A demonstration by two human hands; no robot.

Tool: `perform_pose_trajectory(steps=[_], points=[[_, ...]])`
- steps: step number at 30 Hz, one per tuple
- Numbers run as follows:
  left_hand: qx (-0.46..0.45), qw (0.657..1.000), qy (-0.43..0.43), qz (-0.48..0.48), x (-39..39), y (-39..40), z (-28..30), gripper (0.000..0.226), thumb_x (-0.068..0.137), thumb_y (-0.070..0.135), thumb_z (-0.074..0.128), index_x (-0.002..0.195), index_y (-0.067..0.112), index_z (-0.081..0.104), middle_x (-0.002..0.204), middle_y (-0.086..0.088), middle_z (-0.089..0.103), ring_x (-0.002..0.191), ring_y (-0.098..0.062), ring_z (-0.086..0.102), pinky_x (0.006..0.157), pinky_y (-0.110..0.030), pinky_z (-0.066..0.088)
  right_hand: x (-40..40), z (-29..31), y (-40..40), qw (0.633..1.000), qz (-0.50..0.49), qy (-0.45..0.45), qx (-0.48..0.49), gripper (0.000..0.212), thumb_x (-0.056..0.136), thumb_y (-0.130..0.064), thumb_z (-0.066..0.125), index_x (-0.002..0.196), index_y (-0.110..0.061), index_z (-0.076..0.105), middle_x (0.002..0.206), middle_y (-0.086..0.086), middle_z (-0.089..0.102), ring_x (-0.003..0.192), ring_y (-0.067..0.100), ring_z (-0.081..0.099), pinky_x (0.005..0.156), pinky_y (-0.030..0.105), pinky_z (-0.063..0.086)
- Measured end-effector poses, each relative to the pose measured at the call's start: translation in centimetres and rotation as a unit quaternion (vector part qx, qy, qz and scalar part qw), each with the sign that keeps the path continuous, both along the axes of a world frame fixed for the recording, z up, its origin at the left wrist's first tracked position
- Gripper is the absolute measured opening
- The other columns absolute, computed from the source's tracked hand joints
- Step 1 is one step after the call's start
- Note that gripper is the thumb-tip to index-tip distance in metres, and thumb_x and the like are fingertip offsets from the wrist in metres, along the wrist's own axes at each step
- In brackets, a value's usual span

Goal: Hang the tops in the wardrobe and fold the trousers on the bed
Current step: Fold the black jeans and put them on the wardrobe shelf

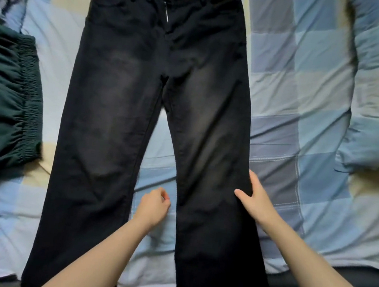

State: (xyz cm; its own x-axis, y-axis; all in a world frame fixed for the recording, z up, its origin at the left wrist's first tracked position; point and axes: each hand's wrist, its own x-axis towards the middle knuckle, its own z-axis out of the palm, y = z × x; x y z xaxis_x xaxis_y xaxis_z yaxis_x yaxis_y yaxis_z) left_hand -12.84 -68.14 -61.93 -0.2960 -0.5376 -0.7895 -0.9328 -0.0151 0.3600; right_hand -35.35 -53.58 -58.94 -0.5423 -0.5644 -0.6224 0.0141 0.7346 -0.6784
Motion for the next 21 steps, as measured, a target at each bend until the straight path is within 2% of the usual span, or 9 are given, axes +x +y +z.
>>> perform_pose_trajectory(steps=[3,5,8,10,11,13,16,19,21], points=[[0.062,0.961,0.168,0.213,-3.5,-2.7,3.2,0.013,0.096,0.022,0.056,0.089,0.012,0.060,0.087,-0.011,0.065,0.071,-0.017,0.060,0.069,-0.031,0.050,2.7,2.0,-1.8,0.987,0.138,0.059,-0.054,0.067,0.090,-0.008,0.057,0.146,-0.031,0.028,0.136,-0.034,0.034,0.125,-0.010,0.036,0.094,-0.007,0.020],[0.105,0.934,0.222,0.261,-6.3,-5.0,4.8,0.022,0.095,0.035,0.059,0.097,0.014,0.061,0.092,-0.005,0.066,0.072,-0.013,0.061,0.069,-0.028,0.051,4.7,2.9,-2.9,0.974,0.210,0.064,-0.063,0.069,0.091,-0.014,0.055,0.149,-0.032,0.023,0.144,-0.018,0.039,0.130,0.000,0.038,0.104,0.004,0.023],[0.091,0.953,0.211,0.195,-9.4,-7.9,6.0,0.038,0.083,0.039,0.073,0.111,0.019,0.058,0.097,-0.001,0.063,0.080,-0.014,0.061,0.073,-0.033,0.053,6.8,4.0,-5.6,0.939,0.336,0.059,-0.032,0.068,0.089,-0.024,0.051,0.150,-0.032,0.022,0.122,-0.003,0.048,0.117,0.017,0.049,0.103,0.029,0.038],[-0.001,0.987,0.142,0.072,-10.2,-8.7,5.6,0.036,0.082,0.019,0.071,0.115,0.015,0.057,0.094,-0.002,0.062,0.085,-0.018,0.060,0.068,-0.027,0.048,6.3,4.6,-7.8,0.925,0.370,0.081,-0.027,0.052,0.086,-0.021,0.050,0.137,-0.025,0.049,0.107,-0.003,0.051,0.106,0.019,0.055,0.095,0.029,0.043],[-0.040,0.992,0.120,0.028,-10.2,-9.0,5.3,0.031,0.083,0.011,0.066,0.113,0.013,0.059,0.092,-0.003,0.063,0.086,-0.020,0.060,0.067,-0.025,0.044,5.5,4.8,-9.4,0.940,0.326,0.102,-0.015,0.041,0.084,-0.016,0.049,0.122,-0.022,0.063,0.104,-0.003,0.057,0.102,0.019,0.058,0.091,0.028,0.044],[-0.063,0.990,0.125,0.003,-10.0,-9.5,4.7,0.020,0.082,0.005,0.061,0.101,0.011,0.063,0.082,0.000,0.061,0.080,-0.020,0.058,0.062,-0.019,0.040,2.8,5.0,-13.3,0.974,0.165,0.155,0.011,0.030,0.084,-0.010,0.047,0.099,-0.020,0.071,0.098,0.000,0.067,0.096,0.022,0.061,0.084,0.028,0.045],[-0.072,0.985,0.155,-0.002,-9.9,-9.6,4.6,0.015,0.080,0.005,0.062,0.077,0.018,0.054,0.064,0.006,0.050,0.064,-0.015,0.050,0.048,-0.014,0.031,-1.3,4.5,-20.6,0.980,0.048,0.187,0.043,0.024,0.093,-0.023,0.047,0.111,-0.010,0.058,0.107,0.011,0.065,0.103,0.031,0.058,0.085,0.034,0.044],[-0.052,0.981,0.185,-0.006,-9.4,-9.4,5.0,0.015,0.081,0.009,0.066,0.077,0.016,0.053,0.066,0.002,0.053,0.067,-0.019,0.050,0.059,-0.026,0.041,-3.9,3.5,-26.9,0.992,-0.041,0.083,0.090,0.046,0.094,-0.038,0.051,0.122,-0.003,0.040,0.122,0.015,0.051,0.107,0.036,0.055,0.084,0.048,0.053],[-0.007,0.979,0.204,-0.006,-8.2,-10.2,5.4,0.015,0.082,0.010,0.067,0.078,0.013,0.053,0.071,-0.003,0.054,0.068,-0.021,0.051,0.068,-0.033,0.050,-4.9,3.4,-29.9,0.987,-0.061,0.085,0.120,0.044,0.092,-0.025,0.054,0.124,-0.001,0.037,0.126,0.017,0.047,0.106,0.036,0.054,0.085,0.046,0.053]])
